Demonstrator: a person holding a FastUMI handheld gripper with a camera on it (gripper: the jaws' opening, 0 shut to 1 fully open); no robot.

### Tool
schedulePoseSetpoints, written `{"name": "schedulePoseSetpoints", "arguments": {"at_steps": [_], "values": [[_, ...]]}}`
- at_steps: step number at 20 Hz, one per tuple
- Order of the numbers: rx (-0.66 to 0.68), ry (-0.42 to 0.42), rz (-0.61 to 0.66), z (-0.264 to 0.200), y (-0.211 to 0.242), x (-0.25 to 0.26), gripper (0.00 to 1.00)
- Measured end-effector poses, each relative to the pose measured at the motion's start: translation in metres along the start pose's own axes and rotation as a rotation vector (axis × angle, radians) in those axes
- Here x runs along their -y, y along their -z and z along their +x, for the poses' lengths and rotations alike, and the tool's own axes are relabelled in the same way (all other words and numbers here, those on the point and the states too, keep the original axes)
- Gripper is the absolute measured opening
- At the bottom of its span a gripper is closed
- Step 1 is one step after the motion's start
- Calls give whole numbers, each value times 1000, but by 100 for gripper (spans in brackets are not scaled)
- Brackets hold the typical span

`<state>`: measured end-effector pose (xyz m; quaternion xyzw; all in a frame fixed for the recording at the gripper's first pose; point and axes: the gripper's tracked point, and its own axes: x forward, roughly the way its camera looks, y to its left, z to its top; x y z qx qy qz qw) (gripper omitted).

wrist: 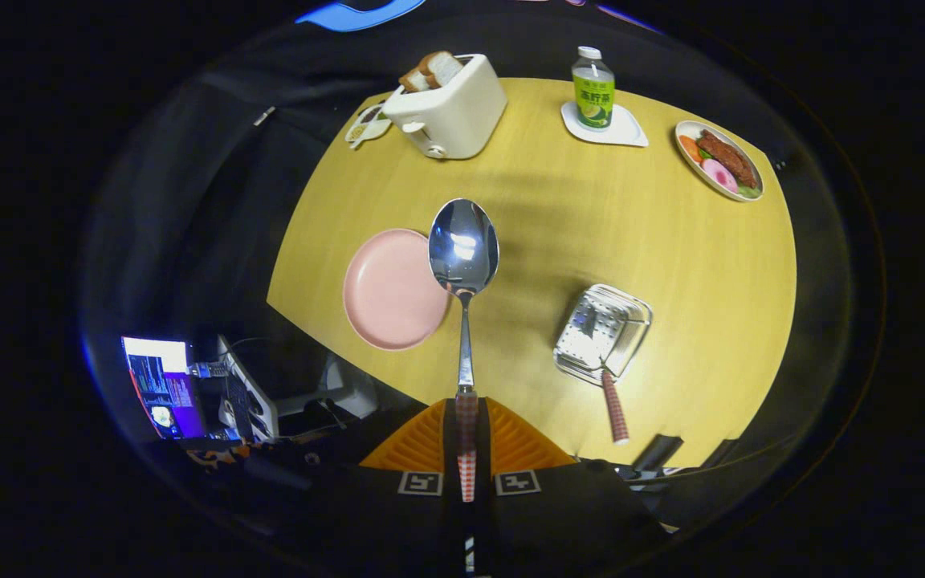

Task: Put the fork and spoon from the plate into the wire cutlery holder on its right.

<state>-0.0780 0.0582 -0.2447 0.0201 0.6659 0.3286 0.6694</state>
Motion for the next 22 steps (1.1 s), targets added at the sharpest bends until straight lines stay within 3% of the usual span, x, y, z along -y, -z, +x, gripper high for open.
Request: {"name": "schedulePoseSetpoints", "arguments": {"at_steps": [11,22], "values": [[-441,122,-9,-20,43,88,9],[-726,176,18,8,44,108,9]]}}
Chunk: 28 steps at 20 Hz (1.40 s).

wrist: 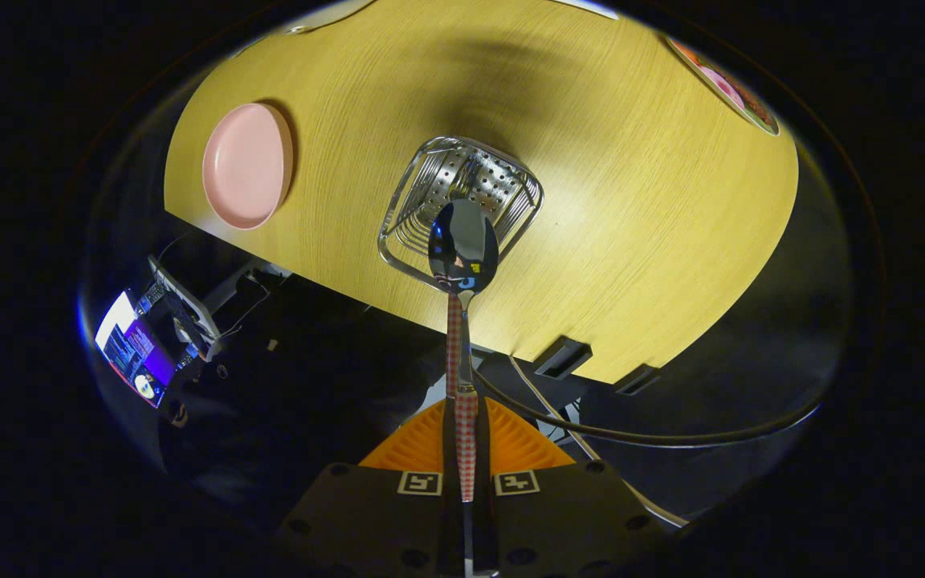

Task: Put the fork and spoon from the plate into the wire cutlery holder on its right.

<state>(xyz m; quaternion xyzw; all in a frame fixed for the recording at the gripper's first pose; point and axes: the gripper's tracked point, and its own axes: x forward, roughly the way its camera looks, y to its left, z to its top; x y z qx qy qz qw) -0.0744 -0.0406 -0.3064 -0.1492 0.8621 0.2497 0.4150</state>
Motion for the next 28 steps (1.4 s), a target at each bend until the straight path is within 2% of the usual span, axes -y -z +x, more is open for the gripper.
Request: {"name": "schedulePoseSetpoints", "arguments": {"at_steps": [9,15,21,25,27,28], "values": [[-112,-8,13,13,-29,-6,9],[-79,-17,22,25,-55,-6,9],[-61,-28,38,35,-58,-6,15],[-27,-52,52,31,-57,-7,15],[-16,-52,46,28,-54,-5,21],[-9,-61,42,28,-53,-6,32]]}}
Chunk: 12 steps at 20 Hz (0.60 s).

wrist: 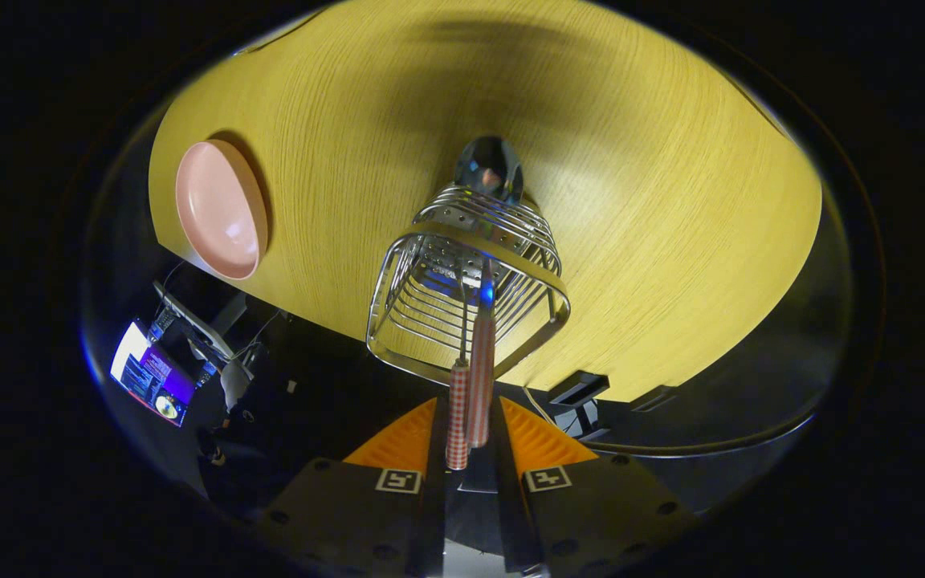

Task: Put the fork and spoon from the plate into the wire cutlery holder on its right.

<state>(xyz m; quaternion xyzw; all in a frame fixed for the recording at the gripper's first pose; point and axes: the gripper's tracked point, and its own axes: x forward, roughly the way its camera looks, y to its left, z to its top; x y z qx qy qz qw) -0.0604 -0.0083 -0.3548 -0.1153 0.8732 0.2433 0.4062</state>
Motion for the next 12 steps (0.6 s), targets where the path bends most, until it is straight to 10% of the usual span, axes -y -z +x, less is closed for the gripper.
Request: {"name": "schedulePoseSetpoints", "arguments": {"at_steps": [12], "values": [[205,-54,-63,-41,17,-5,34]]}}
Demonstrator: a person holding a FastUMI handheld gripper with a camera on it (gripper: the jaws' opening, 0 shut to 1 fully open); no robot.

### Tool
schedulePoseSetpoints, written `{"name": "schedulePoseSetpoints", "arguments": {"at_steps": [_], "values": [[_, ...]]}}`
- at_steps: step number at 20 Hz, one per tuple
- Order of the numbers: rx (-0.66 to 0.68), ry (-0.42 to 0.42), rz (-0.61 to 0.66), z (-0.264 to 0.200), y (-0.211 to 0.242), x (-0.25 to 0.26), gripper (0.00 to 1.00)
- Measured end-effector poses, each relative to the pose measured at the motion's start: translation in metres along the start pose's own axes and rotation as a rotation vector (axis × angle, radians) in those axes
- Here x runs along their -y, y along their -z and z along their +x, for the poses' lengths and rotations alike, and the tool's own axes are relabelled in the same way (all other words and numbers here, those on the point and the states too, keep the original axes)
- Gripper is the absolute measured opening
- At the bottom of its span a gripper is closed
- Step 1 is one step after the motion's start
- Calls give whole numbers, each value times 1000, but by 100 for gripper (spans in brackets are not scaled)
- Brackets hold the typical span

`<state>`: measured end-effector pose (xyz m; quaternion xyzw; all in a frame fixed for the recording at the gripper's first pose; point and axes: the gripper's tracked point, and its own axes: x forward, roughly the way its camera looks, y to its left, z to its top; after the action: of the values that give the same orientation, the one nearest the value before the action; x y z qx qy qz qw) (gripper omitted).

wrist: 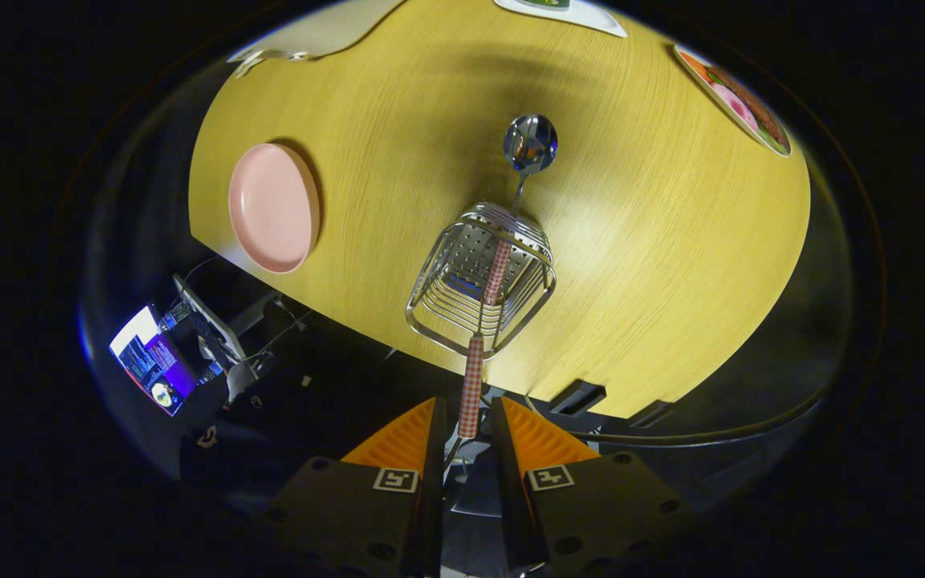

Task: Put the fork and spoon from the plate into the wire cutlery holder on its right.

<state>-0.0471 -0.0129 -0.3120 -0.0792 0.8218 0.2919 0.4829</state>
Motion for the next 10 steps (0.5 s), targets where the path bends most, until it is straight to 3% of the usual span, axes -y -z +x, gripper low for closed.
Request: {"name": "schedulePoseSetpoints", "arguments": {"at_steps": [3,5,6,9,10], "values": [[127,-18,-11,-18,-4,-10,36],[217,-34,-10,-28,-4,-20,44],[271,-37,-7,-34,-8,-24,59],[454,-43,17,-52,-8,-35,75],[530,-30,21,-58,-9,-36,89]]}}
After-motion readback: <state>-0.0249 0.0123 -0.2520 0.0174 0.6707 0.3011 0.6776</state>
